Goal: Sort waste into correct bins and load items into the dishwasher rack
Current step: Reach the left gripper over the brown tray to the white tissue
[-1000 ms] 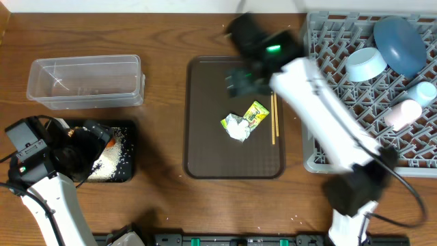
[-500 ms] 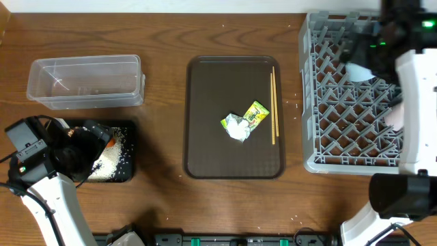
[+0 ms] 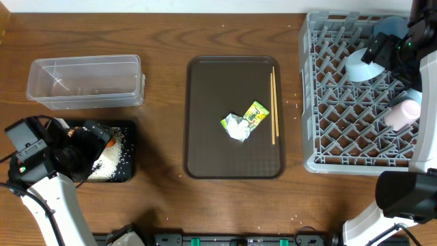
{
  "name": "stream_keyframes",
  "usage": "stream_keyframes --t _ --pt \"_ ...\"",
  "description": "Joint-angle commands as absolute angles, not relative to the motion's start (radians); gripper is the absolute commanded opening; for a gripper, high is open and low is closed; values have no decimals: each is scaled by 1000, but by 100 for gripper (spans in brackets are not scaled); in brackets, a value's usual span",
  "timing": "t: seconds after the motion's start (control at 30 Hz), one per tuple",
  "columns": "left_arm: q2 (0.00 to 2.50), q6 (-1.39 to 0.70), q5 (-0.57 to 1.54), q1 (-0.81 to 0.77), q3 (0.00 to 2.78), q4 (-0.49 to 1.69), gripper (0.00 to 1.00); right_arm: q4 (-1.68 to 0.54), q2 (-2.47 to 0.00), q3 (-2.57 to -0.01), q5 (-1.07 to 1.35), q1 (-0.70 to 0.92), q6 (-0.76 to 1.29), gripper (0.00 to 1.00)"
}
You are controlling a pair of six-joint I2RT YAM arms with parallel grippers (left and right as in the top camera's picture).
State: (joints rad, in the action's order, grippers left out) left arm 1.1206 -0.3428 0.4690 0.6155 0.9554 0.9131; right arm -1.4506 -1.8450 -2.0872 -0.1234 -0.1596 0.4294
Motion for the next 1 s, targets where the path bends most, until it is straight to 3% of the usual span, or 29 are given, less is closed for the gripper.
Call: stream_keyframes --t 0.0,0.47,0.6,0.73,0.97 --pt "1122 -334 478 622 958 915 98 -1452 -1846 -2091 -120 -162 440 99" --pt "1122 -385 495 622 958 856 98 -1452 -1846 -2091 -120 -162 440 99" --pt "1122 -272 823 609 958 916 98 -1452 -1846 -2091 -119 -162 440 99" --pt "1122 -244 954 532 958 944 98 -1452 -1846 -2091 -119 -160 440 99" --pt "1122 -247 831 215 958 919 98 -1452 -1846 -2091 -119 -156 440 99"
